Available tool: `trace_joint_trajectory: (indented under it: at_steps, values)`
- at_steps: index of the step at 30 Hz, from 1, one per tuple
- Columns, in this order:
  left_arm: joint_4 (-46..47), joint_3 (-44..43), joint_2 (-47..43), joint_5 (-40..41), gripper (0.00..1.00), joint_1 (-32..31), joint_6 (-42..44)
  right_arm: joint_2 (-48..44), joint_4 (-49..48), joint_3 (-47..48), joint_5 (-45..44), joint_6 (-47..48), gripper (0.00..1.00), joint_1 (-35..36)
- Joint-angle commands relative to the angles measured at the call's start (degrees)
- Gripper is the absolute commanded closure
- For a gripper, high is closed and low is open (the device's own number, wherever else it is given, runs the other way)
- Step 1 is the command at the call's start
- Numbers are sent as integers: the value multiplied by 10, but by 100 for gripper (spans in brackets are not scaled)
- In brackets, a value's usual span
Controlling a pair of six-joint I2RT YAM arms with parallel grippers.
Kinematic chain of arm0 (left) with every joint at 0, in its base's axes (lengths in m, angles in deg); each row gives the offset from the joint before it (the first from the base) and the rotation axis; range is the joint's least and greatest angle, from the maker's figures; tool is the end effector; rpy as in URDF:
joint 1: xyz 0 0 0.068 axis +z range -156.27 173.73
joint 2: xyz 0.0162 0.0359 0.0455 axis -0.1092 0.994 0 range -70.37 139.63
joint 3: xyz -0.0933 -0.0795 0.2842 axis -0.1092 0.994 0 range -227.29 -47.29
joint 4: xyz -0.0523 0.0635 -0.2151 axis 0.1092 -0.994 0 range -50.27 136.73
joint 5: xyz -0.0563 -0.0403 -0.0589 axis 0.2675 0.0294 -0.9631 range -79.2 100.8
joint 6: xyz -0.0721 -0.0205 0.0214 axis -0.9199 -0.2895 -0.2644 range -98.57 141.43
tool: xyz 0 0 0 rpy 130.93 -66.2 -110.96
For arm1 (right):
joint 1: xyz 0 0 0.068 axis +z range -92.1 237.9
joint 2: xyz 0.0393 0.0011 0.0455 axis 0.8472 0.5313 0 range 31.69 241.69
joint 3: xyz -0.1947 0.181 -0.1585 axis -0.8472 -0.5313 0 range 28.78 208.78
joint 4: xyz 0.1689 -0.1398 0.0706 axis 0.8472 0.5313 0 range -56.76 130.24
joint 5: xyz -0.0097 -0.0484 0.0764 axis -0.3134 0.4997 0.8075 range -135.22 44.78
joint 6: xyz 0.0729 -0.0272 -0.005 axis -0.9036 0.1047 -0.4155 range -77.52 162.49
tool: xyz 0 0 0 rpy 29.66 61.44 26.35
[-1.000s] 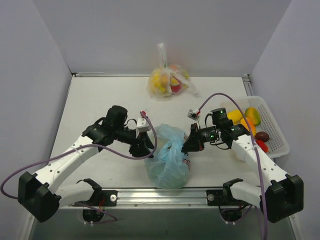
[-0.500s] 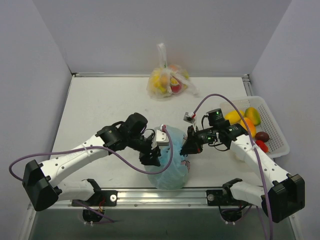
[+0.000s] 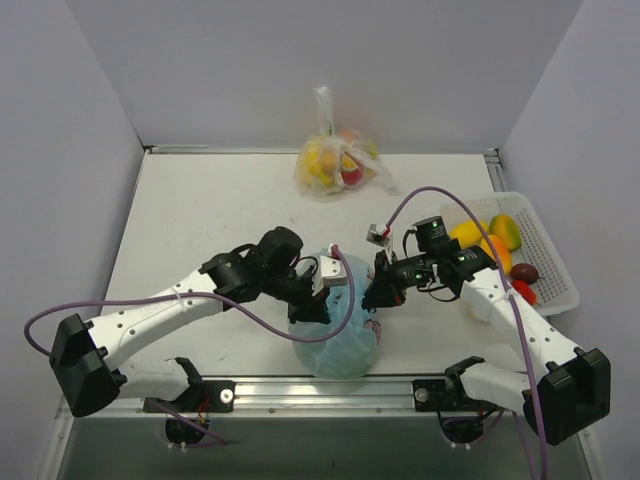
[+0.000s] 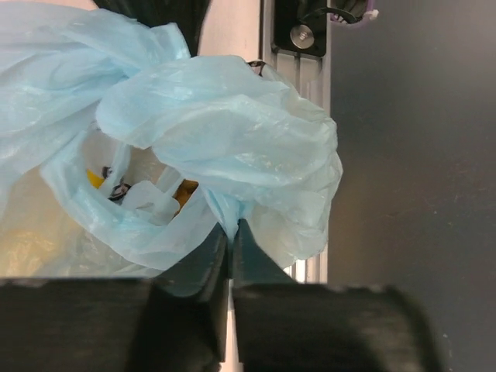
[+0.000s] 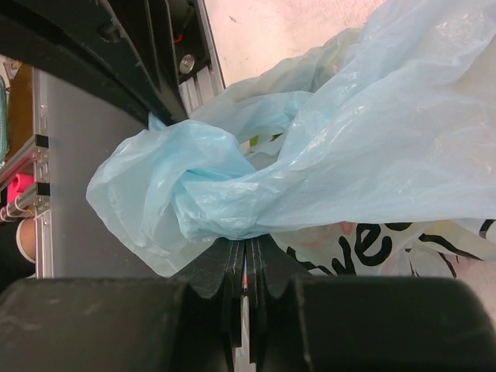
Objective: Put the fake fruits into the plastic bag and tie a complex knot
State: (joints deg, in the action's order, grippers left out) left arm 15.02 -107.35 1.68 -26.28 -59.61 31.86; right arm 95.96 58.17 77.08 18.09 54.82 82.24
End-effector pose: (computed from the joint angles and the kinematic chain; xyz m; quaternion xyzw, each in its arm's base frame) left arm 0.1100 -0.2150 0.3274 0.5666 0.6742 -0.4084 0.2400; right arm 0.1462 0.1314 0.3168 -0.4505 0.6664 0.5117 0.3018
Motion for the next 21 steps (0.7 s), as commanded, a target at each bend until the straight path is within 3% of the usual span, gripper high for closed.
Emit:
trace_joint_trajectory:
  at_steps: [1,7,10,21]
  values:
    - [35,-13,-9,22,100,22,-39,1,37,34,-4,33,100,4]
    - [22,14,-44,33,100,126,-101,18,124,55,-34,124,100,-17]
    - [-7,35,-73,42,100,157,-83,22,157,63,-48,154,100,-35]
    - [-93,100,-165,183,100,206,-22,40,214,34,-157,268,100,-75]
